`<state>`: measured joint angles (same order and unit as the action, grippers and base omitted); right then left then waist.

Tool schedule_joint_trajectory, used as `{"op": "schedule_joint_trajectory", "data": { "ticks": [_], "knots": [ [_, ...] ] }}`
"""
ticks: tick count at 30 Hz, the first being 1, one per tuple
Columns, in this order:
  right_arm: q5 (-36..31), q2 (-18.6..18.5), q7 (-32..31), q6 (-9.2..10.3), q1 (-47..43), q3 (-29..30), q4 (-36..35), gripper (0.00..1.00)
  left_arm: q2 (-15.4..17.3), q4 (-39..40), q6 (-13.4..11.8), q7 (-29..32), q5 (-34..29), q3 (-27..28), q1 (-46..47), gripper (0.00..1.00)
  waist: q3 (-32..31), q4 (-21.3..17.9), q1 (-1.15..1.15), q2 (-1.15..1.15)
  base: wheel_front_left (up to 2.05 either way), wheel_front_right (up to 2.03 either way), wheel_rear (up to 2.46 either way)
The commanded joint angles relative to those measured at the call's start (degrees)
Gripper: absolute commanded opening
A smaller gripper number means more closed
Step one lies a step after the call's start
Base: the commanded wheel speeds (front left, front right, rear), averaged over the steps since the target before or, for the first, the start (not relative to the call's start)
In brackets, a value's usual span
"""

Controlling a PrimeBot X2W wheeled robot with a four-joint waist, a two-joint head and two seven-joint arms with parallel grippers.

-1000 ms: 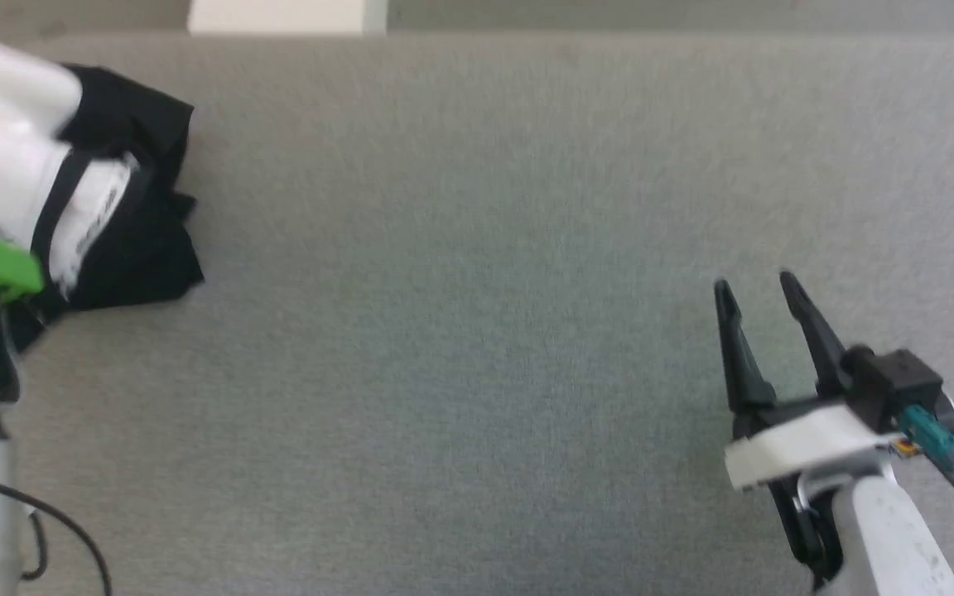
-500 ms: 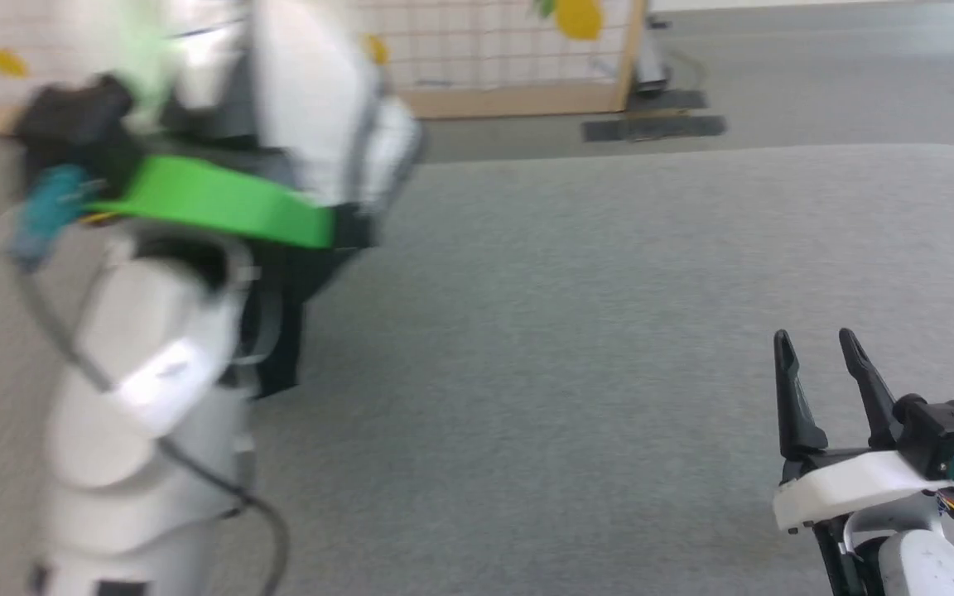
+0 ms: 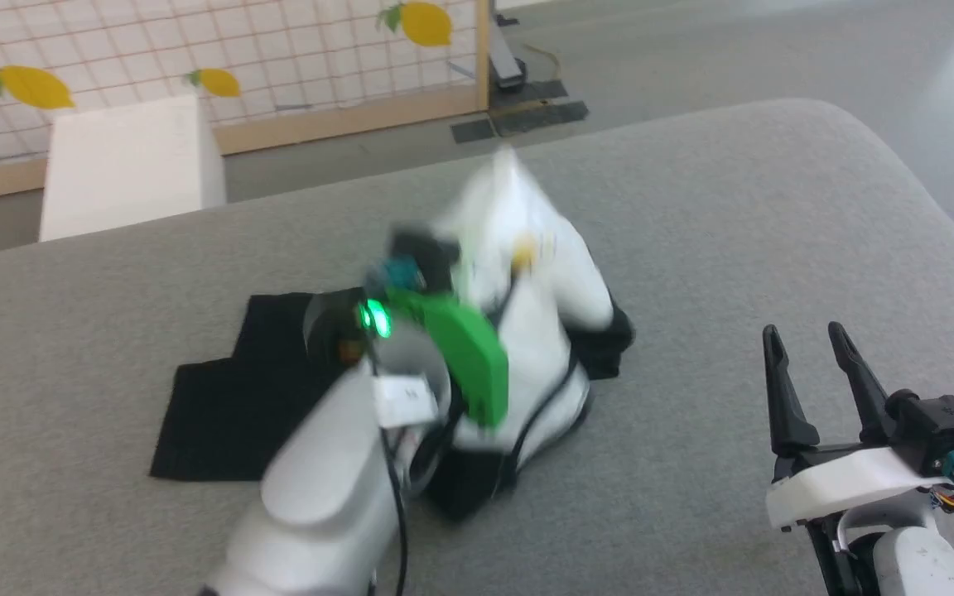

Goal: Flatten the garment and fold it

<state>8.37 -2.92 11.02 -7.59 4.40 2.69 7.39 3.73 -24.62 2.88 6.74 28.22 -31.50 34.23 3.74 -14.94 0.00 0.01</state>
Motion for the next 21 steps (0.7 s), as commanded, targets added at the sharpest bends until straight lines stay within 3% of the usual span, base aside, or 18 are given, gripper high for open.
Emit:
{"op": "schedule_joint_trajectory", "data": {
  "ticks": [1,2,4,9,13,15,21],
  "knots": [
    [0.4,0.0,0.0,0.1,0.0,0.0,-0.3,1.0,-0.1,-2.8,0.3,2.9,1.7,-1.0,-1.8,0.0,1.8,-1.8,0.0,-0.01,0.0,0.0,0.0],
    [0.5,0.0,0.1,0.1,0.1,0.0,-0.3,1.0,-0.2,-4.7,0.6,5.3,2.3,-1.9,-2.6,0.19,2.2,-2.0,0.0,-0.01,0.0,0.0,0.0],
    [0.7,0.0,0.2,0.1,0.2,0.0,-0.4,1.0,-0.3,-8.1,0.7,9.6,3.8,-3.1,-3.9,1.0,2.8,-2.0,0.0,-0.01,0.0,0.0,0.0],
    [0.9,0.0,0.5,0.1,0.2,0.6,0.0,1.0,-0.6,-10.8,1.2,17.0,7.9,-4.4,-5.8,1.0,3.2,-0.2,0.0,-0.01,0.0,0.0,0.0],
    [0.6,0.0,0.5,0.1,0.2,1.1,0.0,1.0,-0.5,-7.6,1.8,16.3,10.6,-3.0,-6.7,1.0,2.8,2.4,0.0,-0.01,0.0,0.0,0.0],
    [0.4,0.0,0.4,0.1,0.2,1.3,-0.1,1.0,0.5,-4.8,1.4,12.3,10.4,-1.3,-6.9,1.0,2.4,3.7,0.0,-0.01,0.0,0.0,0.0],
    [-0.1,0.0,0.0,0.1,-0.1,1.7,-1.1,1.0,4.4,4.9,-3.6,-10.1,5.7,6.5,-9.1,1.0,0.9,7.5,0.0,-0.01,0.0,0.0,0.0]
  ]
}}
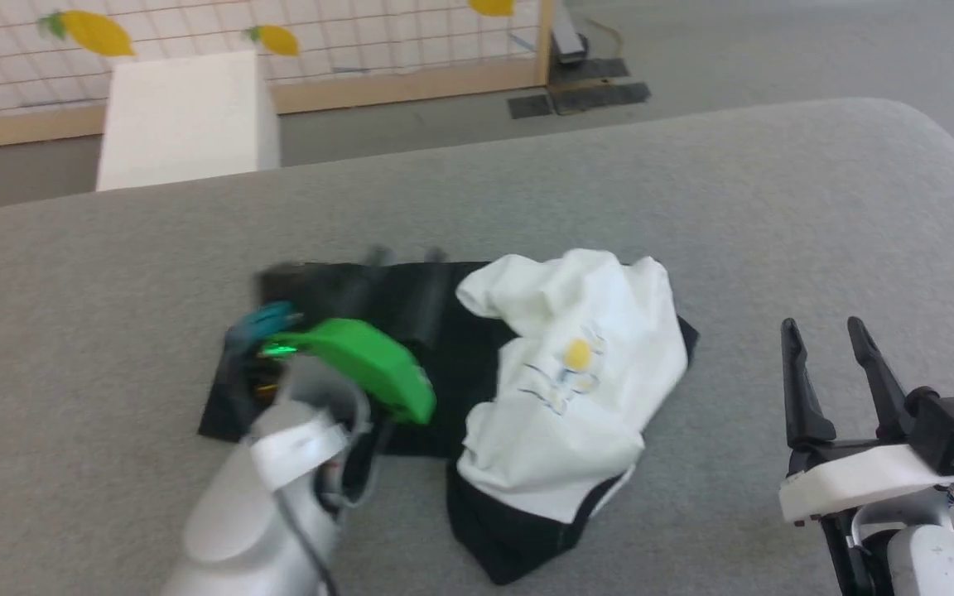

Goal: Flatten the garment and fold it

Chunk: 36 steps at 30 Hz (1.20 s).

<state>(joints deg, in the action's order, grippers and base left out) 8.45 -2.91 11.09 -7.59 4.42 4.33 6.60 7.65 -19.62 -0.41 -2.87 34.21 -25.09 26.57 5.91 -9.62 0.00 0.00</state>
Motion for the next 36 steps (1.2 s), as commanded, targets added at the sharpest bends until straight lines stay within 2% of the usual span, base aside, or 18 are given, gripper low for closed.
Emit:
{"op": "schedule_joint_trajectory", "data": {
  "ticks": [1,3,5,10,16,20,28,29,35,36],
  "knots": [
    [-0.4,0.0,-0.3,0.1,-0.2,0.1,-0.6,1.0,1.1,1.1,-1.1,-3.8,-0.9,1.4,-2.3,1.0,-1.6,2.7,0.0,0.0,0.0,0.0,0.0],
    [-0.8,0.0,-0.6,0.1,-0.4,0.2,-1.1,1.0,2.4,2.5,-2.0,-8.5,-1.9,3.2,-4.1,1.0,-2.1,3.8,0.0,0.0,0.0,0.0,0.0],
    [-1.2,0.0,-1.0,0.1,-0.7,0.1,-1.7,1.0,3.6,3.6,-2.8,-10.8,-2.9,5.0,-6.1,1.0,-2.5,4.7,0.0,0.0,0.0,0.0,0.0],
    [-2.2,0.0,-2.6,0.1,-1.5,-0.5,-3.6,1.0,5.2,6.6,-3.4,-12.1,-6.2,9.9,-10.8,1.0,-2.9,6.8,0.0,0.0,0.0,0.0,0.0],
    [-3.0,0.0,-6.0,0.1,-2.6,-1.9,-4.9,1.0,3.4,11.8,-2.5,-12.1,-11.3,15.5,-17.9,1.0,-2.8,8.8,0.0,0.0,0.0,0.0,0.0],
    [-2.6,0.0,-9.9,0.1,-2.6,0.2,-4.8,1.0,1.0,14.0,-1.4,-12.1,-13.3,18.5,-21.2,1.0,-2.2,9.9,0.0,0.0,0.0,0.0,0.0],
    [-2.4,0.0,-26.7,0.1,2.9,8.2,2.0,1.0,-2.8,16.8,1.1,-12.1,-17.0,21.1,-22.3,1.0,0.9,12.4,0.0,0.0,0.0,0.0,0.0],
    [-2.8,-0.2,-34.5,0.1,9.0,11.6,7.7,1.0,-3.7,16.7,2.9,-12.1,-18.3,22.1,-20.3,1.0,4.1,14.3,0.0,0.0,0.0,0.0,0.0],
    [-1.3,-0.6,-43.7,0.1,14.4,12.6,14.9,1.0,-4.5,17.0,3.6,-12.1,-19.1,22.6,-19.0,1.0,6.9,15.6,0.0,0.0,0.0,0.0,0.0],
    [-1.3,-1.0,-44.9,0.1,14.8,11.9,15.6,0.85,-4.5,16.9,3.7,-12.1,-19.2,22.7,-18.9,1.0,7.0,15.8,0.0,0.0,0.0,0.0,0.0]
  ]
}}
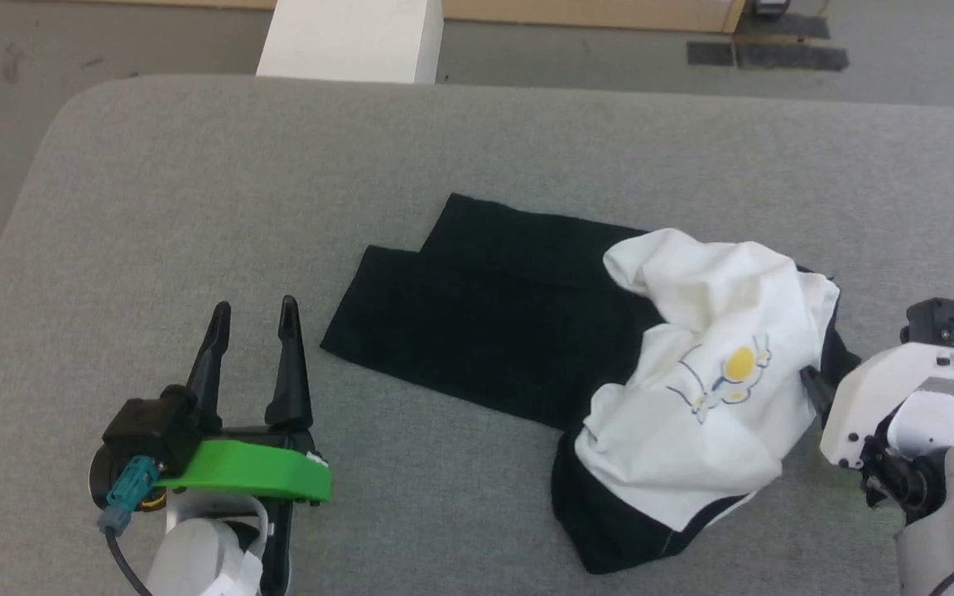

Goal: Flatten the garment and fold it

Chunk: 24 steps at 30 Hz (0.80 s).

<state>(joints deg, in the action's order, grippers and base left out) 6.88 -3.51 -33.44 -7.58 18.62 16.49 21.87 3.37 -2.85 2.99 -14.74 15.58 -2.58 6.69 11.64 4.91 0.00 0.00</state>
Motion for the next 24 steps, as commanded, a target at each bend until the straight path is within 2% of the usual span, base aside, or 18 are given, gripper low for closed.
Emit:
{"op": "schedule_joint_trajectory", "data": {
  "ticks": [1,2,3,5,9,14,18,21,22,23,24],
  "knots": [
    [0.6,-0.6,-1.0,0.09,1.0,-0.8,0.6,0.49,-0.3,0.1,0.3,-0.3,-0.6,0.3,1.1,1.0,1.4,1.3,0.0,0.0,0.0,0.0,0.0],
    [1.2,-0.7,-1.3,0.09,1.2,-1.4,0.6,0.16,-0.3,0.0,0.4,-0.3,-0.6,0.4,1.2,1.0,1.4,1.3,0.0,0.0,0.0,0.0,0.0],
    [1.5,-1.0,-1.2,0.09,1.3,-1.9,0.3,0.0,-0.4,0.0,0.4,-0.3,-0.6,0.5,1.2,1.0,1.4,1.3,0.0,0.0,0.0,0.0,0.0],
    [1.5,-2.0,0.6,0.09,1.3,-2.3,-1.2,0.0,-0.4,0.0,0.4,-0.3,-0.7,0.8,1.2,1.0,1.0,1.1,0.0,0.0,0.0,0.0,0.0],
    [-1.3,-3.8,8.5,0.09,1.1,0.0,-7.0,0.0,-0.5,-0.2,0.4,-0.3,-0.8,1.4,0.8,1.0,-0.5,0.1,0.0,0.0,0.0,0.0,0.0],
    [-6.7,-2.9,17.1,0.09,-0.9,9.4,-16.7,0.0,-0.5,-0.5,0.6,-0.3,-0.8,1.9,-0.1,1.0,-2.9,-1.6,0.0,0.0,0.0,0.0,0.0],
    [-10.3,-0.9,16.8,0.09,-4.5,18.3,-21.2,0.0,-0.5,-0.3,0.4,-0.3,-0.7,1.7,-0.9,1.0,-4.2,-2.9,0.0,0.0,0.0,0.0,0.0],
    [-10.6,0.3,12.7,0.09,-7.9,22.4,-21.0,0.0,-0.5,-0.2,0.4,-0.3,-0.8,1.6,-1.3,1.0,-4.6,-3.9,0.0,0.0,0.0,0.0,0.0],
    [-10.1,0.4,11.4,0.09,-8.9,22.8,-20.6,0.18,-0.5,-0.2,0.5,-0.3,-0.9,1.6,-1.3,1.0,-4.6,-4.1,0.0,0.0,0.0,0.0,0.0],
    [-9.4,0.5,10.4,0.09,-10.0,22.8,-20.3,0.61,-0.5,-0.2,0.6,-0.3,-1.0,1.6,-1.3,1.0,-4.6,-4.4,0.0,0.0,0.0,0.0,0.0],
    [-8.5,0.6,9.9,0.09,-10.7,22.6,-19.9,1.0,-0.5,-0.2,0.6,-0.3,-1.1,1.5,-1.3,1.0,-4.6,-4.5,0.0,0.0,0.0,0.0,0.0]
  ]
}}
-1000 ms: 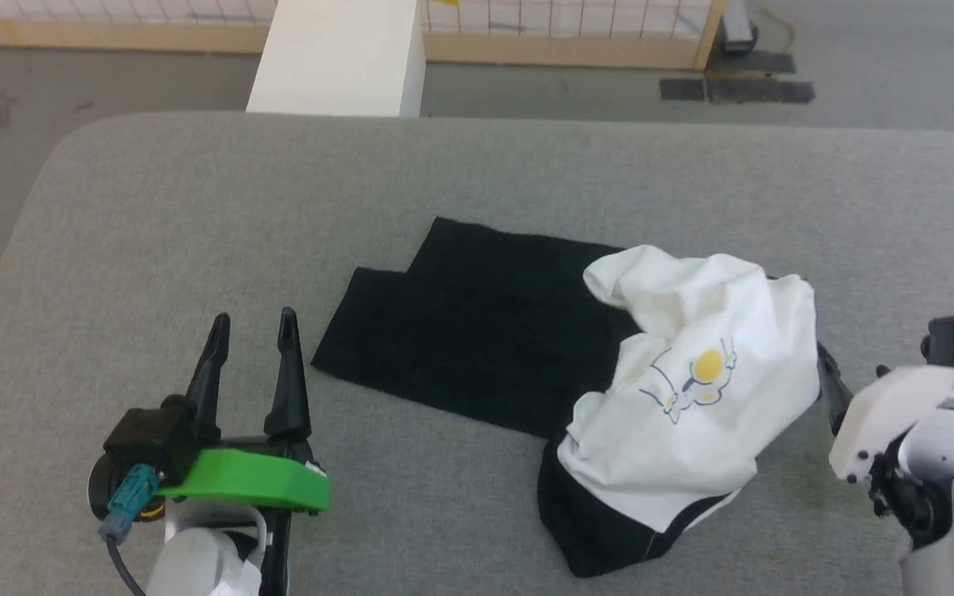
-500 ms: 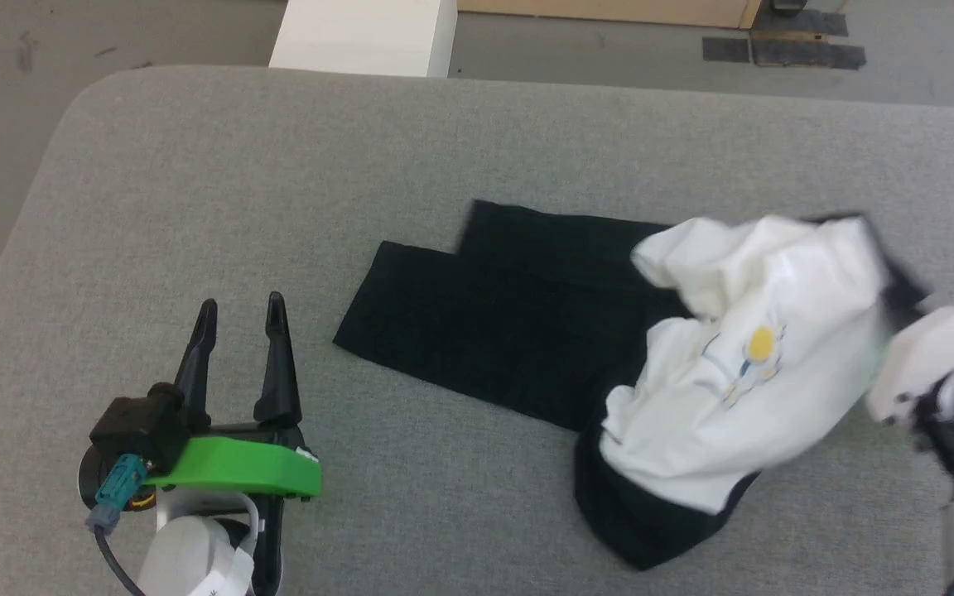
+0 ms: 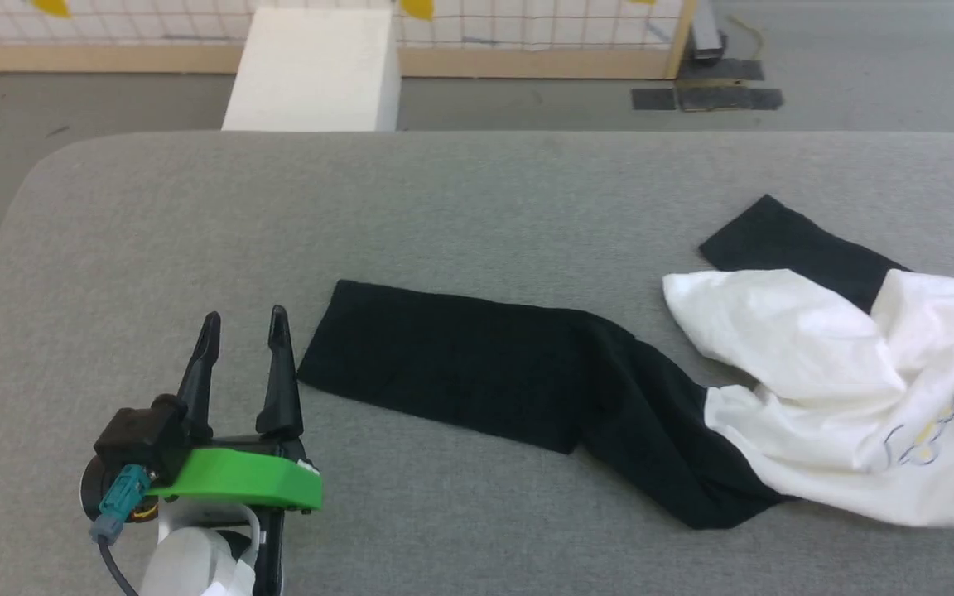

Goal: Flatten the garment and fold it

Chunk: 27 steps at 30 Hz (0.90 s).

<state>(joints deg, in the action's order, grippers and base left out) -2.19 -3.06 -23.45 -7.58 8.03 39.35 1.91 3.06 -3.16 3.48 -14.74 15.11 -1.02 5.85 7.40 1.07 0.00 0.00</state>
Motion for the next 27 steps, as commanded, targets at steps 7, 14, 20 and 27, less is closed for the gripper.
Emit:
{"op": "schedule_joint_trajectory", "data": {
  "ticks": [7,14,20,27],
  "knots": [
    [6.2,0.2,11.8,0.09,-4.0,-7.4,-0.5,1.0,-0.2,-1.3,1.1,-0.3,-0.4,-2.6,0.6,1.0,0.1,-1.5,0.0,0.0,0.0,0.0,0.0],
    [7.3,0.2,26.5,0.09,-6.3,-23.3,-4.2,1.0,-0.2,-7.0,2.7,3.7,2.9,-16.1,6.2,1.0,1.6,-3.4,0.0,0.0,0.0,0.0,0.0],
    [7.4,0.2,29.1,0.09,-7.1,-32.1,-4.2,1.0,-0.2,-12.2,2.5,15.0,9.2,-29.4,13.9,1.0,3.6,-6.0,0.0,0.0,0.0,0.0,0.0],
    [9.1,0.2,30.1,0.09,-6.4,-36.0,-3.1,1.0,-0.1,-20.9,-2.9,35.8,9.1,-39.2,20.5,1.0,5.3,-9.6,0.0,0.0,0.0,0.0,0.0]
  ]
}}
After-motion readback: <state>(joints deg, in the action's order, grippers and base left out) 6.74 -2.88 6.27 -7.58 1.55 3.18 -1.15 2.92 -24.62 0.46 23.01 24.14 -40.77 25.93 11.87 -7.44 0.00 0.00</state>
